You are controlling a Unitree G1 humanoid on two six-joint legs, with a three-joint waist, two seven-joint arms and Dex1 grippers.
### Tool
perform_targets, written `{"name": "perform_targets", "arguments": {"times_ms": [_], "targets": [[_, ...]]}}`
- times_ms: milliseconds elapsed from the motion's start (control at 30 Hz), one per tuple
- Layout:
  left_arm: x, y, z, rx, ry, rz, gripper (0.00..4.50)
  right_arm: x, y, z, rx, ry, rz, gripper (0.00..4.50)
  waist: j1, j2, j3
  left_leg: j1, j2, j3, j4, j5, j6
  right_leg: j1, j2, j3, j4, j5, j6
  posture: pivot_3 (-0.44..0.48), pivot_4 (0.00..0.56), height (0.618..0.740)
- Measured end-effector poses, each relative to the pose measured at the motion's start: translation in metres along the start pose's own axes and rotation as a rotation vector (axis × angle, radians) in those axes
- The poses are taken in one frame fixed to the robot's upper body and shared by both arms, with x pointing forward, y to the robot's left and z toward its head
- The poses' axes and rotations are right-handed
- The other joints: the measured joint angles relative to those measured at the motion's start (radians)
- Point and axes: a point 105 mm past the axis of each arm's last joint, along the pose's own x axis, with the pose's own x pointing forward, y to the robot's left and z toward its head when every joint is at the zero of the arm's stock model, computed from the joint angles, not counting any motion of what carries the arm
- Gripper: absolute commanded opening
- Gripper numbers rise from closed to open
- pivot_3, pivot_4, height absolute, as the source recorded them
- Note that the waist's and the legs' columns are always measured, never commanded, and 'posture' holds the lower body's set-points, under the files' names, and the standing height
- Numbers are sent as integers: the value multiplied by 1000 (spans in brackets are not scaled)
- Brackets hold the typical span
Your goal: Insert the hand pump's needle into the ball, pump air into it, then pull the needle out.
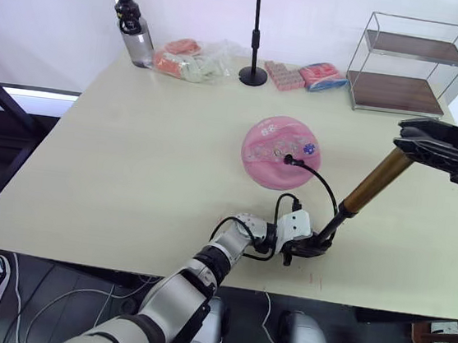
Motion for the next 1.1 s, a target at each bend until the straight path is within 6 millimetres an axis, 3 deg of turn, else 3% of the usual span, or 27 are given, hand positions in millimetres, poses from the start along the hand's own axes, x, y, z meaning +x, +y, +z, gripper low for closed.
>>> {"name": "perform_targets", "arguments": {"times_ms": [100, 333, 600, 867, 1100], "targets": [[-1, 1, -1, 0, 4, 5, 1097, 3, 7, -11, -46, 11, 6, 1911, 0, -1, -2, 2, 0, 0, 0, 0, 0, 1, 1, 0, 0, 0, 0, 0, 150, 740], [-2, 2, -4, -10, 13, 23, 1097, 28, 11, -59, -105, 96, 27, 1911, -3, -5, -6, 8, 1, -1, 1, 0, 0, 6, 2, 0, 1, 0, 0, 0, 150, 740], [-1, 2, -7, -25, 22, 28, 1097, 45, 9, -129, -131, 203, 21, 1911, -3, -11, -12, 11, 1, -1, 1, 0, 0, 9, 2, 0, 1, 0, 0, 0, 150, 740], [-2, 2, -10, -38, 29, 35, 1097, 47, 5, -137, -210, 190, -25, 1911, -4, -14, -15, 19, 2, -1, 0, 0, 0, 16, 3, 0, 1, -1, 0, 0, 150, 740], [1, 2, -3, -24, 13, 23, 1097, 32, -1, -115, -131, 169, -30, 1911, -2, -8, -8, 15, 1, 0, -1, 0, 0, 14, 0, 0, -1, 0, 0, 0, 150, 740]]}}
